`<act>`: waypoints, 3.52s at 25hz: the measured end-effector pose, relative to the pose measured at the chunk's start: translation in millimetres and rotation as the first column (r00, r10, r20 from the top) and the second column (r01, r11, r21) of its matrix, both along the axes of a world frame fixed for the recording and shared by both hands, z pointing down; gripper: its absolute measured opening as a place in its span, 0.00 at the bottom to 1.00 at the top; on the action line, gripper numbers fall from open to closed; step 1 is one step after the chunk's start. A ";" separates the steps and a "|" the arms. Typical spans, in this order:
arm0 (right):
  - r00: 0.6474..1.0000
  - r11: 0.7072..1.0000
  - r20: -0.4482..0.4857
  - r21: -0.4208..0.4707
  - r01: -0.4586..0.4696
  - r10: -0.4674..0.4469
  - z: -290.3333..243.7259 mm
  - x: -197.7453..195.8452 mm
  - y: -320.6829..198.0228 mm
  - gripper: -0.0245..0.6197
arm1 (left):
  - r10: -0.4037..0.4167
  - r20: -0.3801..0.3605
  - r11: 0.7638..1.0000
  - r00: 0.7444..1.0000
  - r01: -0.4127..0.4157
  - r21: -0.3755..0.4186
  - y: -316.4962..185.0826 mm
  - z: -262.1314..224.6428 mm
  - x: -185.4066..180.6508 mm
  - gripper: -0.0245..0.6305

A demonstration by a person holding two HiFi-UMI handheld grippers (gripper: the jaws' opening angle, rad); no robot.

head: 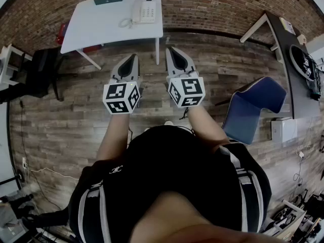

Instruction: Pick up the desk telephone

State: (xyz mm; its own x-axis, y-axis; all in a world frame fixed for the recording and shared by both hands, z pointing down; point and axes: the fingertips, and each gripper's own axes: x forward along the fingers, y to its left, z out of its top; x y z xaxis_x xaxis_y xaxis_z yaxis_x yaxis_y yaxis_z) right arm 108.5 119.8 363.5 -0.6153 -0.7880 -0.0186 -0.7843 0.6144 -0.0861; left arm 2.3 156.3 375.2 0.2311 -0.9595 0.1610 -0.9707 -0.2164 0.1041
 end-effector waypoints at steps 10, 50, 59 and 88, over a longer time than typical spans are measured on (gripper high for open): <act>0.999 1.000 0.050 -0.003 0.007 -0.007 -8.0 -15.0 20.1 0.04 | 0.002 -0.003 1.000 1.000 -0.002 -0.003 23.6 -3.8 -13.9 0.04; 0.995 0.996 0.076 0.057 -0.066 0.062 8.8 -91.2 -58.6 0.04 | 0.033 0.023 0.999 0.999 -0.034 0.040 -49.8 13.7 -109.1 0.04; 0.996 0.999 0.072 -0.018 -0.046 0.047 35.6 -109.1 -168.5 0.04 | 0.011 0.010 1.000 1.000 -0.010 -0.020 -155.7 37.4 -127.5 0.04; 1.000 0.957 0.008 -0.289 0.024 -0.023 111.4 -134.9 -454.9 0.04 | -0.029 -0.035 0.968 0.999 0.019 -0.251 -435.5 90.8 -149.3 0.04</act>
State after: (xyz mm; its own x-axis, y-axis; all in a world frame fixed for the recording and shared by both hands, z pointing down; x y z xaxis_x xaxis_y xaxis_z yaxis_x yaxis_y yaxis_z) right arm -26.3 -335.1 474.8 -0.6342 -0.7455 0.2050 -0.7691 0.5810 -0.2664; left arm -147.0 -279.2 466.0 0.2193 -0.8950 0.3884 -0.9696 -0.1555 0.1891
